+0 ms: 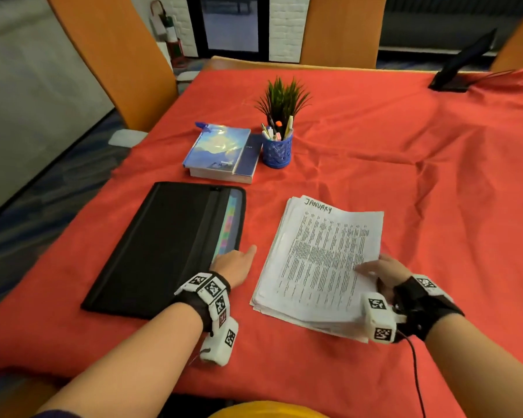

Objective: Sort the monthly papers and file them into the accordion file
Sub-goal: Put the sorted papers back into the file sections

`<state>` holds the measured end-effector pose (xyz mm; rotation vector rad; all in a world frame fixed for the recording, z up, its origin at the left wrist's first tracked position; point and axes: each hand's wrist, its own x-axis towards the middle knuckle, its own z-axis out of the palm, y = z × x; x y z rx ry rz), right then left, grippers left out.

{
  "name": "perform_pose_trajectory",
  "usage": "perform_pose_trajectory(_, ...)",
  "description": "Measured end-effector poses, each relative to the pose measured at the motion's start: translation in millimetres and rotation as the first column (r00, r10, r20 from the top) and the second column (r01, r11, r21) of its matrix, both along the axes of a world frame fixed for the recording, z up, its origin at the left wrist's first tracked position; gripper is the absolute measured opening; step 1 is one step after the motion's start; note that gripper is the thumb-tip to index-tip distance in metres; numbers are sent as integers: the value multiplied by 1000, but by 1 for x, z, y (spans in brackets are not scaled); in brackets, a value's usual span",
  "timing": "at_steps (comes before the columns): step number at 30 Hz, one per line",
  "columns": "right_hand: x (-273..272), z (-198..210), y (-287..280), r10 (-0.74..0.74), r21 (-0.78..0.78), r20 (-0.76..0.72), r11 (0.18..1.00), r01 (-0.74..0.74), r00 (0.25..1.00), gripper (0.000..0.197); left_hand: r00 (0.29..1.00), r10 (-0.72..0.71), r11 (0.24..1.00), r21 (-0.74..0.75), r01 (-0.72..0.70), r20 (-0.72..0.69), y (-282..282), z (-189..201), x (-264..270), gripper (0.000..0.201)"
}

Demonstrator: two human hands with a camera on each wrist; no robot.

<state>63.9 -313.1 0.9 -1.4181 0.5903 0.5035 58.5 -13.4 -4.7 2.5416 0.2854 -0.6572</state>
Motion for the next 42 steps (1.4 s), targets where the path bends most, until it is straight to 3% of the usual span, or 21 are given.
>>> perform_pose_trajectory(5,-15,-12,2,-19,139,19,990,17,1000,39,980,-171,957,219,190,-103,-2,-9,11,59)
perform_pose_trajectory(9,-35,-13,12,89,188,81,977,-103,993,56,970,-232,954,175,242,-78,-9,-9,10,35)
perform_pose_trajectory(11,-32,-10,15,120,166,111,976,-138,987,60,966,-247,949,184,258,-78,-14,-4,7,35)
perform_pose_trajectory(13,-23,-4,15,109,162,117,979,-128,987,51,953,-301,939,182,291,28,-18,0,1,42)
perform_pose_trajectory(15,-15,6,14,73,158,106,983,-89,992,46,910,-377,922,-21,386,174,-25,5,-8,65)
perform_pose_trajectory(18,-12,14,11,52,133,99,989,-65,994,42,846,-491,793,-296,533,207,-42,3,-24,78)
perform_pose_trajectory(22,-17,15,7,58,130,75,989,-67,995,38,864,-444,787,-357,502,238,-56,-16,-29,71)
perform_pose_trajectory(27,-28,10,7,17,146,47,989,-24,999,28,922,-351,809,-443,387,164,-64,-23,-29,60)
perform_pose_trajectory(30,-33,7,9,-26,160,39,987,20,999,28,886,-419,836,-296,461,198,-70,-17,-29,49)
perform_pose_trajectory(33,-38,11,13,-57,165,51,985,48,997,29,729,-614,768,14,641,303,-81,-11,-33,20)
perform_pose_trajectory(35,-41,8,14,-52,-9,103,999,54,993,30,728,-612,779,74,623,310,-84,-12,-34,19)
perform_pose_trajectory(36,-42,4,12,3,-225,156,974,33,988,36,755,-576,807,70,586,314,-85,-13,-33,19)
perform_pose_trajectory(37,-42,-1,10,118,-482,195,876,-10,974,44,787,-529,839,53,542,319,-85,-12,-32,18)
perform_pose_trajectory(38,-45,-5,9,251,-694,205,719,-40,946,46,812,-488,863,34,505,320,-85,-11,-31,17)
perform_pose_trajectory(40,-52,-6,15,508,-890,179,448,-81,843,44,836,-450,883,13,470,314,-86,-10,-31,18)
perform_pose_trajectory(42,-57,-5,25,712,-945,-32,208,-254,702,44,844,-444,887,12,462,301,-85,-8,-32,19)
